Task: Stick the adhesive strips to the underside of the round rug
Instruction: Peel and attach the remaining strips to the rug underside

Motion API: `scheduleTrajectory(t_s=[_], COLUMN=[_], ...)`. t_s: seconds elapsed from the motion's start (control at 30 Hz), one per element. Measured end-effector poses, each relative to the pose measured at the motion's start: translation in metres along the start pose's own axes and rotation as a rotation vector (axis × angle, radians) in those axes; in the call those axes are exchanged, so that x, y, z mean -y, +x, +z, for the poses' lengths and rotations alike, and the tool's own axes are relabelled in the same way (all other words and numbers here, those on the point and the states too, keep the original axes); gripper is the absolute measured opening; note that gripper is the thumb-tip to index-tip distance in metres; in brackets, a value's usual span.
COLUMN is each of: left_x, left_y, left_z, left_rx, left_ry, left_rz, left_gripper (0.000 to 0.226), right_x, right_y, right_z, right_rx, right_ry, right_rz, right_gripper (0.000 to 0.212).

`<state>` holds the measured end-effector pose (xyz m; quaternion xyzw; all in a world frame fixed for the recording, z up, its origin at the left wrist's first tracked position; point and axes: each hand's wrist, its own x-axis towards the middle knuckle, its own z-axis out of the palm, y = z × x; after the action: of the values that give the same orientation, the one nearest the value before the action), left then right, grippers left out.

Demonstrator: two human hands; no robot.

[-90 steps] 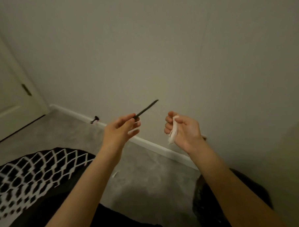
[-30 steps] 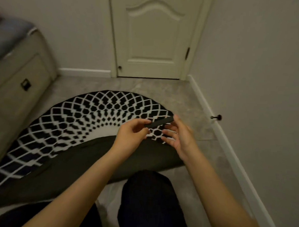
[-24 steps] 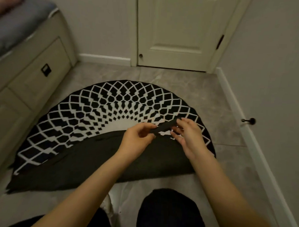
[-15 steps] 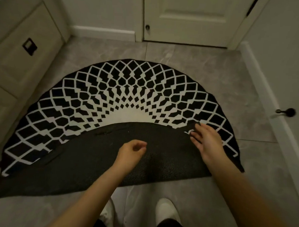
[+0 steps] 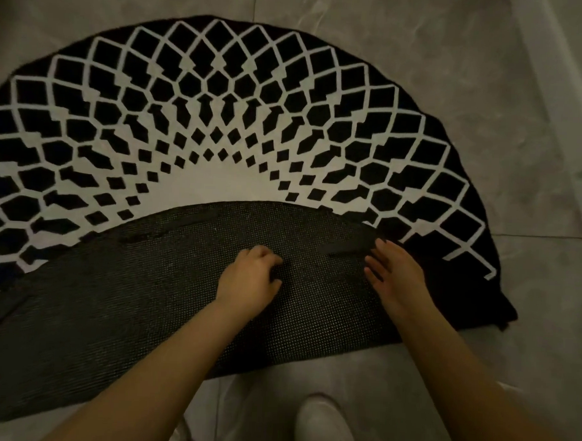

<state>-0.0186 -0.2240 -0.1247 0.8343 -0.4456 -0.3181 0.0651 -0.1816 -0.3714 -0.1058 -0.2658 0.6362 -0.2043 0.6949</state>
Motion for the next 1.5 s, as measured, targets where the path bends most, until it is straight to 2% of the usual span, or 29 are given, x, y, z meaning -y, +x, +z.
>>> scheduleTrajectory(t_s=[0.27,0.4,0.57,0.73,1.1,1.3,1.5], left_x=[-0.026,-0.048,-0.066,-0.071,-0.064,-0.067,-0.064], left_y=[0.045,0.06,0.077,0.081,0.072,0.069,0.079], left_z=[0.042,0.055,0.064,0.06,0.062,0.068,0.067], left_rx=[0.013,-0.063,-0.019,-0.004,-0.068,-0.081,0.054], left_ry=[0.202,0.249,0.385,0.438,0.434,0.415,0.4], left_rz=[0.139,0.282,0.367,0.311,0.185,0.192,0.16], left_gripper=[0.048,0.05,0.075,0.087,0.08,0.077,0.08], right_x=[-0.018,-0.017,-0.007,-0.002,-0.009,-0.01,-0.021], right_y=[0.041,0.053,0.068,0.078,0.085,0.089,0.096], right_z=[-0.025,-0.033,-0.038,-0.034,-0.001,0.01,0.016], right_rx=[-0.122,-0.176,-0.26,-0.245,-0.124,-0.094,-0.11], right_ry=[0.21,0.147,-0.027,-0.147,-0.234,-0.258,-0.319], right_rz=[0.069,0.01,-0.045,-0.067,-0.054,-0.054,-0.093], right_gripper=[0.037,0.038,0.038,0.034,0.017,0.027,0.032])
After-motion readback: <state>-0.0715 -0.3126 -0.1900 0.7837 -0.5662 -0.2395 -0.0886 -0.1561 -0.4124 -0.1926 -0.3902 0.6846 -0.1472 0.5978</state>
